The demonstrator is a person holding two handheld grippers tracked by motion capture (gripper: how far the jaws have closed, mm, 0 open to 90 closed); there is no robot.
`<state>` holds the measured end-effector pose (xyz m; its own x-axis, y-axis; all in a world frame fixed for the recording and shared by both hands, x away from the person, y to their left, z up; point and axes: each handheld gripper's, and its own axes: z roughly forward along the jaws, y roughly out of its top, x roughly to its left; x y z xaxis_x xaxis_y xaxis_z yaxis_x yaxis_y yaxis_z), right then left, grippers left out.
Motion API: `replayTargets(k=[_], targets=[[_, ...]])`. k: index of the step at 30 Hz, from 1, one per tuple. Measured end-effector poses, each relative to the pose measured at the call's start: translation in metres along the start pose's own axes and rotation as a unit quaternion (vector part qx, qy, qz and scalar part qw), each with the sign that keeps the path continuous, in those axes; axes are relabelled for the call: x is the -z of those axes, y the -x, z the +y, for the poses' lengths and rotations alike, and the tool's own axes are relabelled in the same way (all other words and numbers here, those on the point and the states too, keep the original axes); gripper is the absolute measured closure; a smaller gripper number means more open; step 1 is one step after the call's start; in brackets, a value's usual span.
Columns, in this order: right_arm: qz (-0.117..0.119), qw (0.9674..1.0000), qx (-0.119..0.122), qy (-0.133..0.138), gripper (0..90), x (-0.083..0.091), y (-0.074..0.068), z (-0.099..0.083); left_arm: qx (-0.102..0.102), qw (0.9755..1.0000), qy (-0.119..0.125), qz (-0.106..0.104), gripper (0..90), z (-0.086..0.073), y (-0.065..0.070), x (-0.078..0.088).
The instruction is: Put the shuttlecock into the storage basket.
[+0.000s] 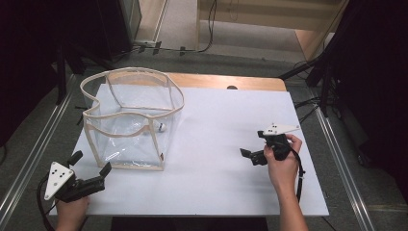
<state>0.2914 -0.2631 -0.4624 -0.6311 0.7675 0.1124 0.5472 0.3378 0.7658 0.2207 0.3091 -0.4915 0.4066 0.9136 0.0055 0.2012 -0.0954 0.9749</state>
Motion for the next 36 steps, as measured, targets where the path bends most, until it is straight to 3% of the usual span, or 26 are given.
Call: replayTargets(k=[36], targets=[[-0.015,0.9982,-0.038,0.044,0.0,0.025,0.009,-0.054,0.004,1.0000,0.003,0.006,0.0,0.000,0.000,0.002]])
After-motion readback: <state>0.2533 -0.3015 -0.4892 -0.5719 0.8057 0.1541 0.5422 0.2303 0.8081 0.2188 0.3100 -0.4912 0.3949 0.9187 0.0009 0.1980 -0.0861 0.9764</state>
